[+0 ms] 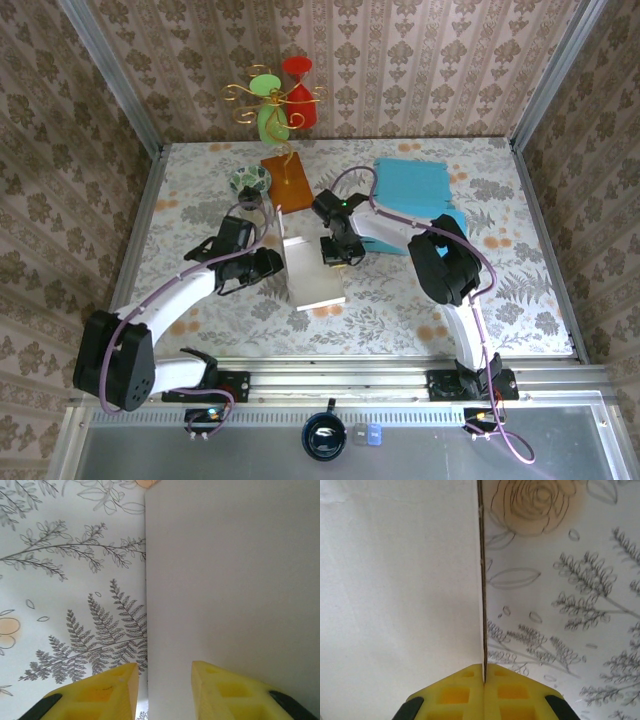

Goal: Fold the paper box

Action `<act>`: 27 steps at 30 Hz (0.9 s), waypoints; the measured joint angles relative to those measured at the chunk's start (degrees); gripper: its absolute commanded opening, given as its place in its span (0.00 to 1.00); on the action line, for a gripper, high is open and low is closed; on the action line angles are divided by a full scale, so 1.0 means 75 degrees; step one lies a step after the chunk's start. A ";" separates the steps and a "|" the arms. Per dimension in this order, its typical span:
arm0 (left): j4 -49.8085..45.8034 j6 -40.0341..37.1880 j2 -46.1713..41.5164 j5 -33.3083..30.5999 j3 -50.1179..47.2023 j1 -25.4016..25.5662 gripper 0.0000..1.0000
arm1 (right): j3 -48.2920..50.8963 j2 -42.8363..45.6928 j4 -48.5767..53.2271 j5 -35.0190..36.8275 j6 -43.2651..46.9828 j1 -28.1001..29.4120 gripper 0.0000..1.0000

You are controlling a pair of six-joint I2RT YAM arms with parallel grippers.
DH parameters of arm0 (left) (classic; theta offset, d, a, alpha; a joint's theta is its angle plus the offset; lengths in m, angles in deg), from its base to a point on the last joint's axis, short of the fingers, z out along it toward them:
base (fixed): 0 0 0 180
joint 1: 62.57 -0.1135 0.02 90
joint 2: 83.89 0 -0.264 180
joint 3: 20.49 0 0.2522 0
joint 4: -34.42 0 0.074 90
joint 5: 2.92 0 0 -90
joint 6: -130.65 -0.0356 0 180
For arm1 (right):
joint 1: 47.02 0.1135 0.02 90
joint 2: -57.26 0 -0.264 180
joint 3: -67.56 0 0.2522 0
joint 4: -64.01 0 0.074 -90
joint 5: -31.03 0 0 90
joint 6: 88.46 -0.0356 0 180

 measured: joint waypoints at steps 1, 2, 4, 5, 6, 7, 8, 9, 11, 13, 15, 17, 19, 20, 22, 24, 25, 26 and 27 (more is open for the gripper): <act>-0.0055 -0.0041 -0.0058 -0.0029 0.0000 -0.0073 0.38 | 0.0125 0.0096 -0.0067 0.0041 -0.0114 0.0023 0.00; -0.0143 -0.0079 -0.0134 -0.0064 0.0000 -0.0172 0.38 | 0.0300 0.0230 -0.0137 0.0096 -0.0256 0.0052 0.00; -0.0396 -0.0157 -0.0262 -0.0181 0.0032 -0.0338 0.38 | 0.0656 0.0516 -0.0236 0.0184 -0.0621 0.0096 0.00; -0.0536 -0.0204 -0.0309 -0.0268 0.0064 -0.0393 0.38 | 0.0810 0.0653 -0.0294 0.0236 -0.0828 0.0099 0.00; -0.0746 -0.0251 -0.0367 -0.0391 0.0134 -0.0443 0.38 | 0.0982 0.0810 -0.0358 0.0309 -0.1070 0.0102 0.00; -0.0909 -0.0294 -0.0434 -0.0504 0.0195 -0.0469 0.38 | 0.1154 0.0991 -0.0405 0.0382 -0.1352 0.0102 0.00; -0.1096 -0.0332 -0.0516 -0.0641 0.0280 -0.0475 0.38 | 0.1291 0.1145 -0.0425 0.0455 -0.1641 0.0108 0.00; -0.1262 -0.0370 -0.0615 -0.0758 0.0367 -0.0475 0.38 | 0.1460 0.1335 -0.0478 0.0551 -0.1999 0.0125 0.00; -0.1542 -0.0452 -0.0851 -0.0968 0.0548 -0.0475 0.38 | 0.1763 0.1690 -0.0586 0.0679 -0.2710 0.0149 0.00; -0.1763 -0.0539 -0.1131 -0.1148 0.0717 -0.0475 0.38 | 0.2139 0.2104 -0.0752 0.0787 -0.3602 0.0175 0.00; -0.1947 -0.0595 -0.1326 -0.1274 0.0848 -0.0475 0.38 | 0.2477 0.2442 -0.0871 0.0857 -0.4462 0.0216 0.00; -0.2113 -0.0650 -0.1463 -0.1341 0.0950 -0.0475 0.38 | 0.2713 0.2675 -0.0927 0.0927 -0.5327 0.0286 0.00; -0.2259 -0.0705 -0.1582 -0.1381 0.1017 -0.0475 0.38 | 0.2838 0.2798 -0.0938 0.0979 -0.6257 0.0408 0.00; -0.2323 -0.0731 -0.1629 -0.1384 0.1035 -0.0475 0.38 | 0.2868 0.2833 -0.0933 0.1026 -0.6720 0.0493 0.00; -0.2439 -0.0781 -0.1716 -0.1381 0.1037 -0.0472 0.37 | 0.2949 0.2914 -0.0927 0.1145 -0.7743 0.0749 0.00; -0.2547 -0.0851 -0.1775 -0.1370 0.1037 -0.0472 0.37 | 0.3127 0.3031 -0.0970 0.1215 -0.8778 0.1052 0.00; -0.2576 -0.0892 -0.1807 -0.1349 0.1037 -0.0472 0.37 | 0.3252 0.3098 -0.1020 0.1244 -0.9294 0.1224 0.00; -0.2591 -0.0915 -0.1833 -0.1329 0.1037 -0.0466 0.37 | 0.3369 0.3142 -0.1070 0.1274 -0.9702 0.1364 0.00; -0.2605 -0.0944 -0.1862 -0.1294 0.1035 -0.0466 0.36 | 0.3491 0.3174 -0.1151 0.1294 -1.0069 0.1495 0.00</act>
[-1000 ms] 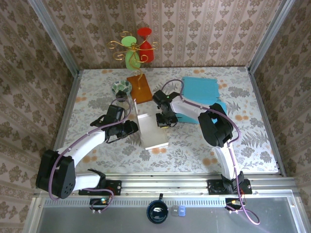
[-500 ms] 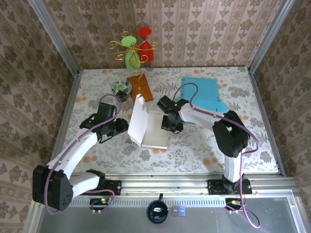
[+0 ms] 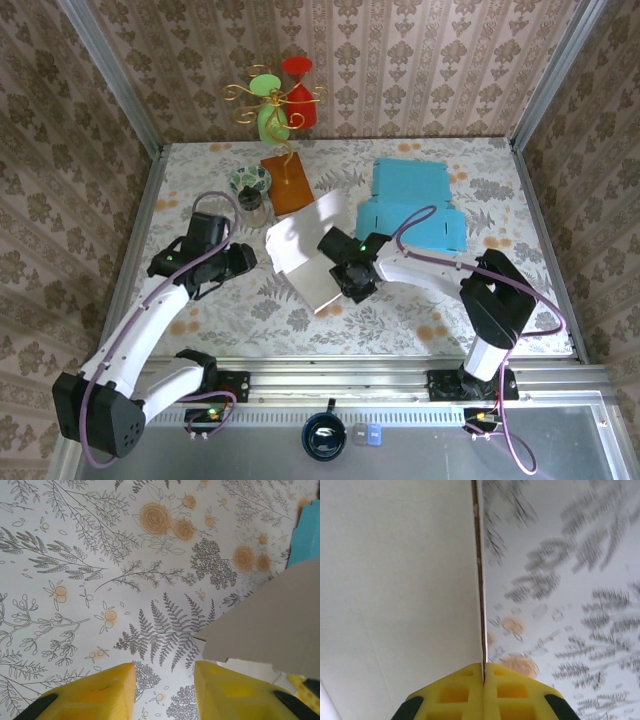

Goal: Fold the paper box

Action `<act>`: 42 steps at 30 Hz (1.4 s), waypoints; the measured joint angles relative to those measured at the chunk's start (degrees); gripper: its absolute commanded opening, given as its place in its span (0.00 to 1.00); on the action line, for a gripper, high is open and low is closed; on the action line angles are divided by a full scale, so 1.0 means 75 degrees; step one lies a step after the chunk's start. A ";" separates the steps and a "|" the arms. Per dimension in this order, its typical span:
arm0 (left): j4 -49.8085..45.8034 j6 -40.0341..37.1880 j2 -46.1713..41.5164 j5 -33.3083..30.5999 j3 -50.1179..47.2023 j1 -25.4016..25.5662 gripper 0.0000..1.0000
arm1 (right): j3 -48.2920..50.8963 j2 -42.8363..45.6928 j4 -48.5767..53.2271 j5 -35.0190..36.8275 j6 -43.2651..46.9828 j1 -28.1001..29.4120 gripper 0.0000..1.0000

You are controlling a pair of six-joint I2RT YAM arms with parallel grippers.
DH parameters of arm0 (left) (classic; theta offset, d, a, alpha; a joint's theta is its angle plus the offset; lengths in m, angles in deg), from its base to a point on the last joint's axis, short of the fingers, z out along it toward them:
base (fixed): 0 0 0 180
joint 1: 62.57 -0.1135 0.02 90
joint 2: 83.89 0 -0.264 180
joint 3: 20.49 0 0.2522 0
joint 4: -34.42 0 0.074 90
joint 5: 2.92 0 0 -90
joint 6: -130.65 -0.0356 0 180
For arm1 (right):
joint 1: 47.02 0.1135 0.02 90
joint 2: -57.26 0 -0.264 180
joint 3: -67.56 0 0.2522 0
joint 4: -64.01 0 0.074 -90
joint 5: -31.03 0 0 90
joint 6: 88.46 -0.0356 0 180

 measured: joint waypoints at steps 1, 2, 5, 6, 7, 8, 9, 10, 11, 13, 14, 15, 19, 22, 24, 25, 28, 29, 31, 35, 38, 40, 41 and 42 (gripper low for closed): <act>-0.0012 -0.0023 -0.0032 0.0052 -0.0003 0.0000 0.36 | 0.0105 0.0006 -0.0090 0.0006 -0.0303 0.0134 0.00; -0.0012 -0.0047 -0.0058 0.0079 -0.0012 0.0003 0.36 | 0.0187 0.0006 -0.0163 0.0009 -0.0533 0.0242 0.00; -0.0012 -0.0108 -0.0195 0.0219 -0.0146 0.0023 0.36 | 0.0256 0.0006 -0.0280 0.0085 -0.0988 0.0425 0.00; -0.0012 -0.0134 -0.0233 0.0265 -0.0221 0.0052 0.36 | 0.0256 0.0003 -0.0364 0.0119 -0.1102 0.0466 0.00; -0.0015 -0.0140 -0.0259 0.0321 -0.0294 0.0079 0.36 | 0.0259 -0.0006 -0.0458 0.0166 -0.1169 0.0510 0.00; -0.0012 -0.0154 -0.0271 0.0370 -0.0356 0.0119 0.36 | 0.0268 -0.0017 -0.0560 0.0210 -0.1233 0.0551 0.00; -0.0009 -0.0160 -0.0277 0.0420 -0.0417 0.0160 0.36 | 0.0286 -0.0041 -0.0667 0.0248 -0.1300 0.0592 0.00; -0.0006 -0.0163 -0.0277 0.0472 -0.0484 0.0198 0.36 | 0.0321 -0.0070 -0.0796 0.0262 -0.1341 0.0624 0.00; -0.0006 -0.0166 -0.0277 0.0504 -0.0522 0.0227 0.36 | 0.0350 -0.0102 -0.0883 0.0280 -0.1358 0.0653 0.00; -0.0006 -0.0198 -0.0277 0.0583 -0.0574 0.0309 0.36 | 0.0396 -0.0224 -0.1084 0.0291 -0.1411 0.0729 0.00; 0.0000 -0.0219 -0.0274 0.0609 -0.0577 0.0332 0.36 | 0.0396 -0.0289 -0.1148 0.0300 -0.1440 0.0737 0.00; 0.0006 -0.0227 -0.0274 0.0635 -0.0577 0.0367 0.36 | 0.0396 -0.0356 -0.1227 0.0312 -0.1460 0.0752 0.00; 0.0070 -0.0303 -0.0233 0.0705 -0.0580 0.0452 0.36 | 0.0396 -0.0490 -0.1343 0.0341 -0.1501 0.0769 0.11; 0.0143 -0.0338 -0.0181 0.0749 -0.0583 0.0460 0.36 | 0.0396 -0.0504 -0.1428 0.0385 -0.1556 0.0769 0.25; 0.0166 -0.0350 -0.0122 0.0752 -0.0583 0.0460 0.36 | 0.0396 -0.0504 -0.1501 0.0408 -0.1547 0.0766 0.31; 0.0178 -0.0358 -0.0085 0.0752 -0.0583 0.0460 0.36 | 0.0405 -0.0504 -0.1539 0.0417 -0.1553 0.0766 0.34; 0.0184 -0.0358 0.0015 0.0752 -0.0583 0.0460 0.36 | 0.0469 -0.0495 -0.1626 0.0423 -0.1547 0.0734 0.39; 0.0187 -0.0361 0.0044 0.0752 -0.0583 0.0460 0.36 | 0.0487 -0.0481 -0.1620 0.0423 -0.1547 0.0714 0.40; 0.0207 -0.0364 0.0093 0.0746 -0.0580 0.0460 0.36 | 0.0527 -0.0370 -0.1585 0.0437 -0.1545 0.0635 0.40; 0.0230 -0.0423 0.0146 0.0714 -0.0560 0.0460 0.36 | 0.0530 0.0385 -0.1180 0.0784 -0.1090 0.0274 0.39; 0.0233 -0.0487 0.0146 0.0650 -0.0513 0.0460 0.36 | 0.0522 0.1376 -0.1070 0.1262 0.0769 -0.0219 0.39; 0.0233 -0.0533 0.0119 0.0597 -0.0504 0.0460 0.36 | 0.0513 0.1996 -0.1174 0.1274 0.2763 -0.0734 0.41; 0.0233 -0.0539 0.0085 0.0577 -0.0504 0.0460 0.36 | 0.0510 0.2183 -0.1262 0.1151 0.3617 -0.0994 0.41; 0.0236 -0.0548 -0.0003 0.0562 -0.0504 0.0460 0.36 | 0.0510 0.2308 -0.1352 0.0912 0.4572 -0.1314 0.42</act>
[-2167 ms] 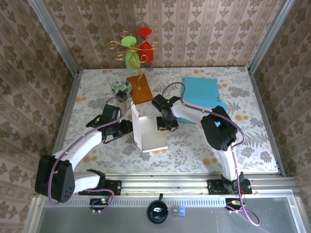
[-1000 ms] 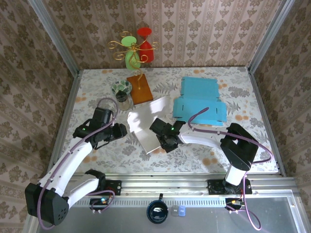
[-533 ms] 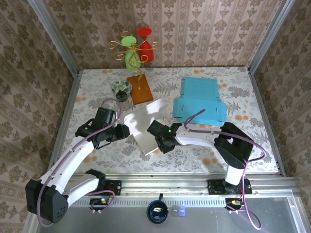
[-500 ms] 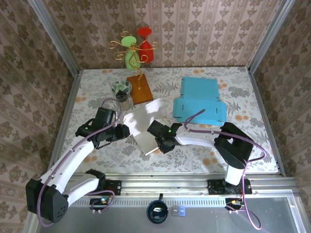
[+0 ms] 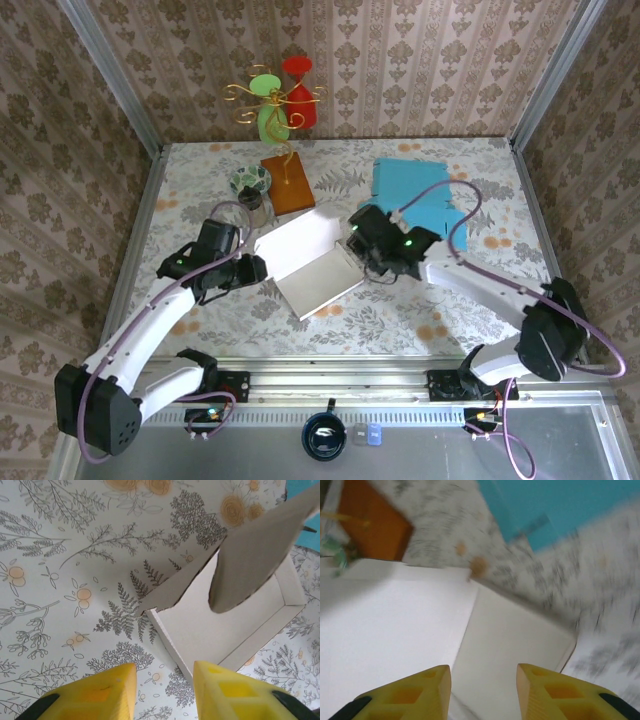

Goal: Fold the paper box

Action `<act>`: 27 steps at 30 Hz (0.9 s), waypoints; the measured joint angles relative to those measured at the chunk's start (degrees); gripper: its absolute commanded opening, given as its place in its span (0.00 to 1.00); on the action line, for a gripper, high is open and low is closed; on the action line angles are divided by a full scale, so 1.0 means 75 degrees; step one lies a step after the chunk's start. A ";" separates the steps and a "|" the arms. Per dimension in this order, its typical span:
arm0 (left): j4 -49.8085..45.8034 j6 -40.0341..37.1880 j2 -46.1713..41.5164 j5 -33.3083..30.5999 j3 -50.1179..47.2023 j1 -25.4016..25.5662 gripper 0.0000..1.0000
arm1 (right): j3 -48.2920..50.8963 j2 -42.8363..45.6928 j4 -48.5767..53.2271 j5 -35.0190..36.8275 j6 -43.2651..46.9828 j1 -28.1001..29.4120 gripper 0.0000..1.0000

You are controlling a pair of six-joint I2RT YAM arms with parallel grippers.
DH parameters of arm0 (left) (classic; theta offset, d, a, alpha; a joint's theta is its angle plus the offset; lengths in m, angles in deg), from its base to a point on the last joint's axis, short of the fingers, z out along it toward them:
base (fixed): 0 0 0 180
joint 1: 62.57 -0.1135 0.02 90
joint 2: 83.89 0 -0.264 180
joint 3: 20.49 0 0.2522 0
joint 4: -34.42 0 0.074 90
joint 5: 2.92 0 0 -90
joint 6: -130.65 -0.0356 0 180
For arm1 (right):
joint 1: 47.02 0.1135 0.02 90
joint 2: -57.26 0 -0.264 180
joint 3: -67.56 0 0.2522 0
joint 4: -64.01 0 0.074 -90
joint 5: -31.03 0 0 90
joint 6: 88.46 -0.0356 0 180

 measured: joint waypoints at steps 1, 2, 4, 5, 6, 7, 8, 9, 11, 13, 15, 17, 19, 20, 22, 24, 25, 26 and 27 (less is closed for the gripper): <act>0.0017 -0.0009 -0.0146 -0.0026 -0.0009 0.0000 0.37 | 0.0000 0.0023 -0.0058 -0.0303 0.0944 -0.0329 0.42; 0.0058 -0.0012 -0.0306 -0.0035 -0.0038 0.0000 0.37 | 0.0000 -0.0023 -0.0082 -0.0554 0.1617 -0.0557 0.42; 0.0187 -0.0012 -0.0764 -0.0044 -0.0166 0.0000 0.37 | -0.0085 -0.0376 0.0009 -0.1064 0.3107 -0.0991 0.43; 0.0268 -0.0012 -0.0988 -0.0044 -0.0256 0.0000 0.36 | -0.0160 -0.0624 0.0096 -0.1271 0.3722 -0.1075 0.43; 0.0315 -0.0009 -0.1198 -0.0044 -0.0353 0.0000 0.36 | -0.0251 -0.0901 0.0178 -0.1480 0.4281 -0.1102 0.43; 0.0356 -0.0003 -0.1378 -0.0047 -0.0446 0.0000 0.36 | -0.0350 -0.1186 0.0271 -0.1661 0.4776 -0.1093 0.43; 0.0373 0.0017 -0.1492 -0.0050 -0.0510 0.0000 0.36 | -0.0437 -0.1428 0.0341 -0.1801 0.5164 -0.1070 0.43; 0.0391 0.0026 -0.1594 -0.0055 -0.0589 0.0000 0.36 | -0.0522 -0.1679 0.0399 -0.1909 0.5534 -0.1043 0.43; 0.0396 0.0099 -0.1655 -0.0105 -0.0688 0.0000 0.36 | -0.0644 -0.2043 0.0487 -0.2017 0.6053 -0.1000 0.42; 0.0405 0.0201 -0.1652 -0.0163 -0.0746 0.0000 0.36 | -0.0790 -0.2363 0.0574 -0.2075 0.6481 -0.0973 0.42; 0.0408 0.0277 -0.1652 -0.0230 -0.0766 0.0000 0.36 | -0.0921 -0.2600 0.0577 -0.2072 0.6749 -0.0947 0.39; 0.0423 0.0344 -0.1652 -0.0306 -0.0766 0.0000 0.35 | -0.1037 -0.2806 0.0577 -0.2069 0.6965 -0.0906 0.37; 0.0446 0.0408 -0.1649 -0.0350 -0.0766 0.0000 0.35 | -0.1145 -0.3016 0.0574 -0.2060 0.7134 -0.0871 0.36; 0.0455 0.0423 -0.1647 -0.0370 -0.0766 0.0000 0.35 | -0.1177 -0.3092 0.0574 -0.2046 0.7181 -0.0848 0.36; 0.0458 0.0425 -0.1632 -0.0396 -0.0766 0.0000 0.35 | -0.1247 -0.3249 0.0580 -0.2028 0.7277 -0.0781 0.35; 0.0458 0.0428 -0.1632 -0.0425 -0.0766 0.0000 0.35 | -0.1349 -0.3401 0.0597 -0.1988 0.7329 -0.0729 0.35; 0.0458 0.0428 -0.1632 -0.0431 -0.0766 0.0000 0.35 | -0.1413 -0.3485 0.0592 -0.1944 0.7344 -0.0694 0.34; 0.0458 0.0428 -0.1632 -0.0440 -0.0766 0.0000 0.35 | -0.1460 -0.3555 0.0583 -0.1909 0.7347 -0.0676 0.34; 0.0455 0.0425 -0.1632 -0.0455 -0.0766 0.0000 0.35 | -0.1483 -0.3617 0.0571 -0.1877 0.7347 -0.0650 0.32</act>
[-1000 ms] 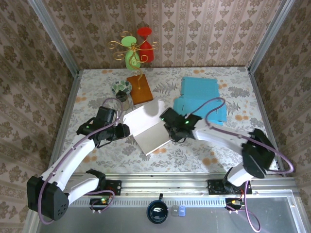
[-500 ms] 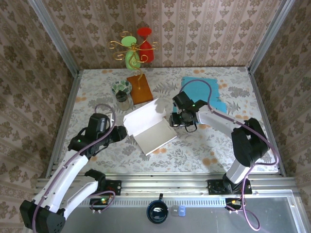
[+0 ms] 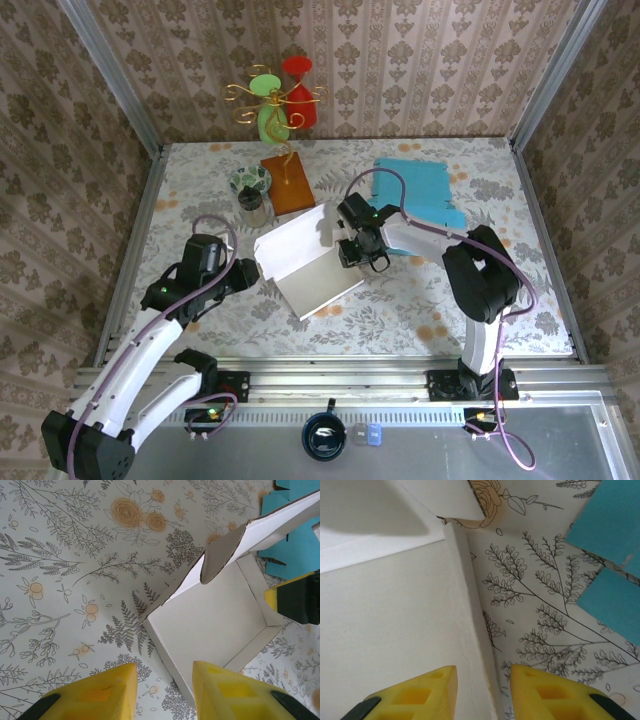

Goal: Fold the paper box

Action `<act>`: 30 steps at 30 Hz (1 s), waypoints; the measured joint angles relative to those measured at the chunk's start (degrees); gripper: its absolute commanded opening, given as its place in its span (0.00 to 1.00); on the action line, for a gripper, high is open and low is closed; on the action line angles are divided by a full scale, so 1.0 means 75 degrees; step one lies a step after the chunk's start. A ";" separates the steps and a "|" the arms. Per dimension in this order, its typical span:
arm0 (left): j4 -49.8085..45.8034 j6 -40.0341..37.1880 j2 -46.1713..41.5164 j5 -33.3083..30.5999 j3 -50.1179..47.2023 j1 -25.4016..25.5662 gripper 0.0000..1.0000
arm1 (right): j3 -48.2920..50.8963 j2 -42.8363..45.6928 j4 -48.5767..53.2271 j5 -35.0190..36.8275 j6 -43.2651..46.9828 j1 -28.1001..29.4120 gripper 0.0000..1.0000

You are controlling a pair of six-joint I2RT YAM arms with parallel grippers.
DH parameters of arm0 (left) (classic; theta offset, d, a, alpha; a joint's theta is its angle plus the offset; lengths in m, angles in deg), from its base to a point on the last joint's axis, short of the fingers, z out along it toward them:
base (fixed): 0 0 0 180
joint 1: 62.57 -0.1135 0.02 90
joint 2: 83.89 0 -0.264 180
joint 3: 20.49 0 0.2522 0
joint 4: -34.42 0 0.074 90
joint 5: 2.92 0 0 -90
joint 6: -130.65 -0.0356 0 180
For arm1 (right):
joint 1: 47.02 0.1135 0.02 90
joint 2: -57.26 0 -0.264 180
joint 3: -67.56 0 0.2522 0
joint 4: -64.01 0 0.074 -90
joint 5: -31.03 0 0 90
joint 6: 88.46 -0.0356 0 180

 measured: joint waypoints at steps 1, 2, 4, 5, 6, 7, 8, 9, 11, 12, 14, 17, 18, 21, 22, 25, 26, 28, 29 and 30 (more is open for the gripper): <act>0.0000 0.0000 0.0000 -0.0009 0.0000 0.0000 0.35 | -0.0003 -0.0047 -0.0003 0.0017 0.0000 0.0015 0.30; 0.0000 0.0000 0.0000 -0.0026 0.0000 0.0000 0.35 | -0.0003 -0.0070 0.0000 0.0047 -0.0009 0.0041 0.29; -0.0003 0.0000 0.0000 -0.0032 0.0000 0.0000 0.35 | -0.0006 -0.0149 0.0000 0.0172 -0.0026 0.0087 0.26; -0.0003 0.0000 0.0000 -0.0032 0.0003 0.0000 0.35 | -0.0006 -0.0184 0.0003 0.0224 -0.0032 0.0108 0.25; -0.0003 0.0000 0.0017 -0.0029 0.0006 0.0000 0.35 | -0.0006 -0.0216 0.0000 0.0286 -0.0050 0.0125 0.24; -0.0003 -0.0003 0.0041 -0.0029 0.0017 0.0000 0.35 | -0.0006 -0.0248 0.0003 0.0376 -0.0073 0.0149 0.21; 0.0000 -0.0003 0.0064 -0.0029 0.0020 0.0000 0.35 | -0.0006 -0.0268 0.0003 0.0446 -0.0108 0.0166 0.19; -0.0003 -0.0003 0.0090 -0.0026 0.0026 0.0000 0.35 | -0.0006 -0.0291 0.0003 0.0522 -0.0154 0.0184 0.18; -0.0006 -0.0006 0.0131 -0.0026 0.0029 0.0000 0.35 | -0.0006 -0.0309 0.0015 0.0685 -0.0245 0.0210 0.15; -0.0009 -0.0006 0.0149 -0.0026 0.0029 0.0000 0.35 | -0.0006 -0.0309 0.0020 0.0793 -0.0297 0.0233 0.14; -0.0035 -0.0009 0.0169 -0.0023 0.0041 0.0000 0.36 | -0.0006 -0.0309 0.0026 0.0982 -0.0443 0.0256 0.13; -0.0055 -0.0032 0.0242 -0.0006 0.0105 -0.0003 0.36 | 0.0003 -0.0294 0.0079 0.1279 -0.0734 0.0297 0.11; -0.0052 -0.0038 0.0271 0.0012 0.0131 -0.0003 0.36 | 0.0020 -0.0274 0.0096 0.1370 -0.0857 0.0306 0.11; -0.0041 -0.0070 0.0353 0.0073 0.0146 -0.0009 0.36 | 0.0143 -0.0154 0.0251 0.1574 -0.1276 0.0361 0.10; -0.0041 -0.0087 0.0396 0.0102 0.0146 -0.0009 0.36 | 0.0181 -0.0102 0.0323 0.1623 -0.1448 0.0385 0.10; 0.0015 -0.0157 0.0595 0.0210 0.0146 -0.0061 0.37 | 0.0286 0.0061 0.0446 0.1679 -0.1944 0.0455 0.13; 0.0029 -0.0192 0.0676 0.0239 0.0146 -0.0085 0.37 | 0.0323 0.0108 0.0478 0.1676 -0.2101 0.0472 0.15; 0.0055 -0.0283 0.0915 0.0335 0.0175 -0.0163 0.38 | 0.0408 0.0213 0.0557 0.1638 -0.2451 0.0498 0.19; 0.0067 -0.0329 0.1035 0.0364 0.0204 -0.0204 0.38 | 0.0446 0.0251 0.0557 0.1591 -0.2594 0.0498 0.21; 0.0067 -0.0388 0.1160 0.0405 0.0245 -0.0227 0.39 | 0.0475 0.0289 0.0577 0.1545 -0.2731 0.0498 0.24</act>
